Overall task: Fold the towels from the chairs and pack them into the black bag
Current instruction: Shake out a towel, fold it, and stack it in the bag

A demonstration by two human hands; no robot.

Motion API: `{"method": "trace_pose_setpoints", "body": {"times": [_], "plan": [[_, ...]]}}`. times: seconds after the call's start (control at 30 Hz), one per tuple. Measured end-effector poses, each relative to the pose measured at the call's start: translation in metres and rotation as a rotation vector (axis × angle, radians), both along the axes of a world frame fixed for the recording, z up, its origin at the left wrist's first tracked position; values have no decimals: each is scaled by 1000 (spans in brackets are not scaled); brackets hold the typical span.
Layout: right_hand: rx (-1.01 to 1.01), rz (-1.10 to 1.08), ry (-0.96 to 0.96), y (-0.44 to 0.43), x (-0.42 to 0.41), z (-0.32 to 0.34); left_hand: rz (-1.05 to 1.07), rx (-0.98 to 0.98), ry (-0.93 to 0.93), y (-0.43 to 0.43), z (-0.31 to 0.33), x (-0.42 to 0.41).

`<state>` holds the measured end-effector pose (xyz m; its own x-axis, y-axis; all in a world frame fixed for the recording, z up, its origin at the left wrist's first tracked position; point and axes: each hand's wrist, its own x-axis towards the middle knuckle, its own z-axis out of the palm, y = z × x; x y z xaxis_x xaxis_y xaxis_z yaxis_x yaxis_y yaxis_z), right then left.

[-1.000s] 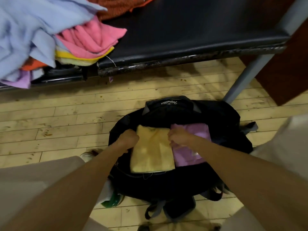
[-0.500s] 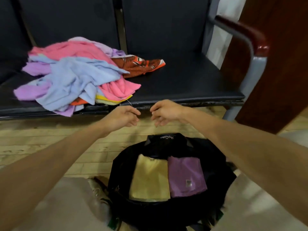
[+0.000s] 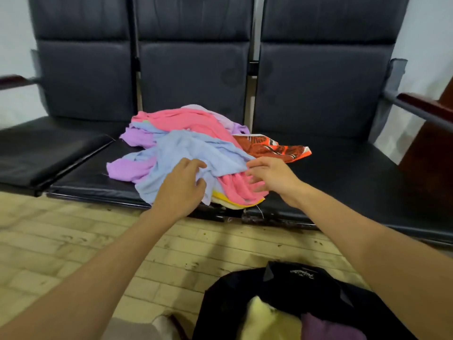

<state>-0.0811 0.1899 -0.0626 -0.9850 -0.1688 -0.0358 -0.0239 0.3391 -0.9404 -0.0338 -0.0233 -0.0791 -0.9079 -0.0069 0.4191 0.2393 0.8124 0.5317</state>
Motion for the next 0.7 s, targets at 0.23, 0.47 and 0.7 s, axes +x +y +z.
{"method": "trace_pose_setpoints", "body": {"times": [0.23,0.47,0.7], "plan": [[43,2,89,-51,-20,-12,213,16,-155,-54,-29,-15],[285,87,73,-69,-17,-20,405,-131,-297,-70,-41,-27],[252,132,63,-65,-13,-14,233,301,-16,-33,-6,-14]]}}
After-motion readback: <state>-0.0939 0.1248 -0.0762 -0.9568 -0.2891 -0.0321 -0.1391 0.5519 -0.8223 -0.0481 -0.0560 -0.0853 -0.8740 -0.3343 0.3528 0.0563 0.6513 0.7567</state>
